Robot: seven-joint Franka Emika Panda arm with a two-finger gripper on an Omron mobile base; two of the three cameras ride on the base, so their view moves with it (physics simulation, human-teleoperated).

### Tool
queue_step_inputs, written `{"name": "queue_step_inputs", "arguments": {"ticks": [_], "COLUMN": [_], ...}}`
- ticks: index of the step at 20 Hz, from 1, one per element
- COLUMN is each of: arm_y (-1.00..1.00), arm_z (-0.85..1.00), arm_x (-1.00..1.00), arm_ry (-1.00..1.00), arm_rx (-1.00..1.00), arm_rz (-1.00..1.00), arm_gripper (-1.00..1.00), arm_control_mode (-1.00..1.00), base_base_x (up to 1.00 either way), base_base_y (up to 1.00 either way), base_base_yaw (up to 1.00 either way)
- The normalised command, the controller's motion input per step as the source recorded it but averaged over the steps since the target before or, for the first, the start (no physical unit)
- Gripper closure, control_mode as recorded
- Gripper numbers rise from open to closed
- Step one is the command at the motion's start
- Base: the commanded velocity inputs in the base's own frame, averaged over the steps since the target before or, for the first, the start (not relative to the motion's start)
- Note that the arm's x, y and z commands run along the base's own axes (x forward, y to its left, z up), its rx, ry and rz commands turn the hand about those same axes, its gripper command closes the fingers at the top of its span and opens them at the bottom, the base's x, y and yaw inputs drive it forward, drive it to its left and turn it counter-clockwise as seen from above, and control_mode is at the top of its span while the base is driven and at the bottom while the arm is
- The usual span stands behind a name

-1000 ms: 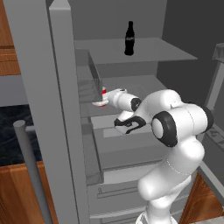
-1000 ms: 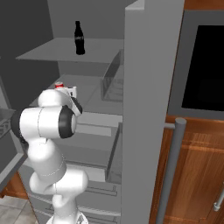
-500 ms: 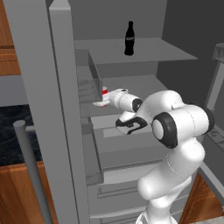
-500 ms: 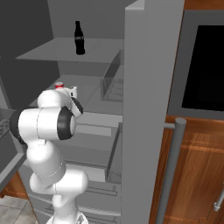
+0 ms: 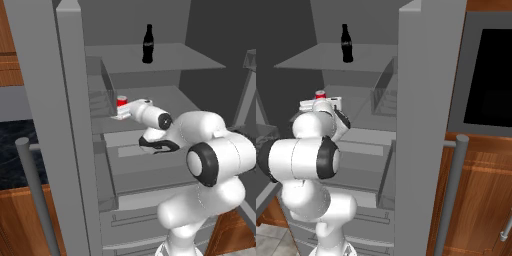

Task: Open the fridge, grab two sodas, and place both sodas inside the bowl with ice on the dining counter.

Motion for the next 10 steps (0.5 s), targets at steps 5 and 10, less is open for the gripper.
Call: {"name": "queue_step_inputs", "arguments": {"ticks": [5, 10], "arm_y": [-0.14, -0.12], "arm_z": [0.63, 0.67], "arm_x": [-0.42, -0.28], "arm_ry": [0.18, 0.26], "arm_rx": [0.0, -0.02], "arm_rz": [0.0, -0.01], "arm_gripper": [1.0, 1.0], "arm_control_mode": [-1.0, -1.0], "base_base_x": [0.0, 0.0], "base_base_y": [0.0, 0.0], "base_base_yaw": [0.0, 0.0]}}
